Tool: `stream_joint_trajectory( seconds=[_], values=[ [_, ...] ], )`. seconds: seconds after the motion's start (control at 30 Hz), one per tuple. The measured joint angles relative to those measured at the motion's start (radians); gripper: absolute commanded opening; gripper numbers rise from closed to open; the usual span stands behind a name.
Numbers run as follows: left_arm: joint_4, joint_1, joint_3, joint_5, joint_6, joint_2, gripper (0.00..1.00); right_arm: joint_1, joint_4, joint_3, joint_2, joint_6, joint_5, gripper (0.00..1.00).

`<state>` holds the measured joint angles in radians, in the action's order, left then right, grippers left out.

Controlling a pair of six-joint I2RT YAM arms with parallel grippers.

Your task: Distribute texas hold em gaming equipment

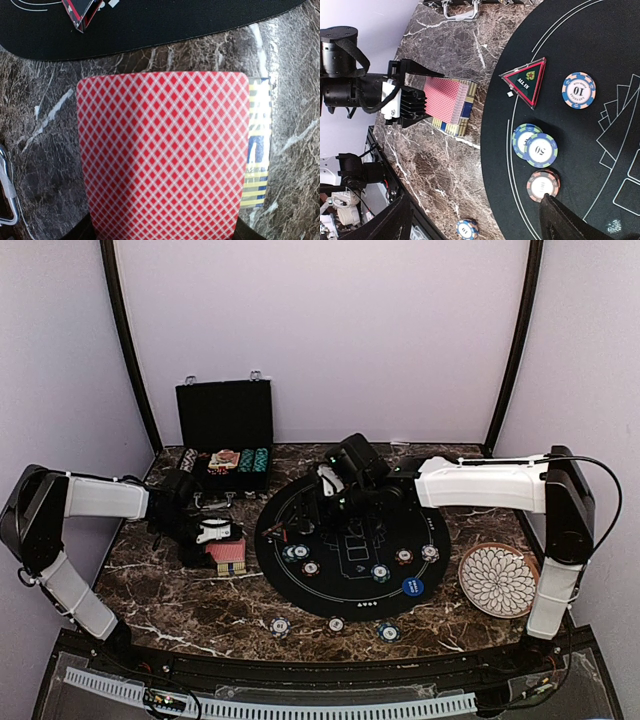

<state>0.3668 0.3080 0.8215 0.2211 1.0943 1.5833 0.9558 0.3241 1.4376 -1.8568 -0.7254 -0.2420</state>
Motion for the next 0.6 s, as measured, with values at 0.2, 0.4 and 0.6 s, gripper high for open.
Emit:
stream_joint_trajectory(
  seconds=[0.2,0.4,0.6],
  values=[
    [0.009,0.000,0.003,0.005,0.000,-0.001,0.08,0.000,-0.019,0.000,0.000,-0.012,-0.025,0.84],
    [0.056,0.000,0.022,0.005,-0.006,-0.003,0.03,0.000,-0.041,0.003,-0.020,-0.014,-0.053,0.82],
    [0.148,0.000,0.079,0.018,-0.017,-0.024,0.01,0.000,-0.049,0.014,-0.048,-0.019,-0.080,0.85]
  ],
)
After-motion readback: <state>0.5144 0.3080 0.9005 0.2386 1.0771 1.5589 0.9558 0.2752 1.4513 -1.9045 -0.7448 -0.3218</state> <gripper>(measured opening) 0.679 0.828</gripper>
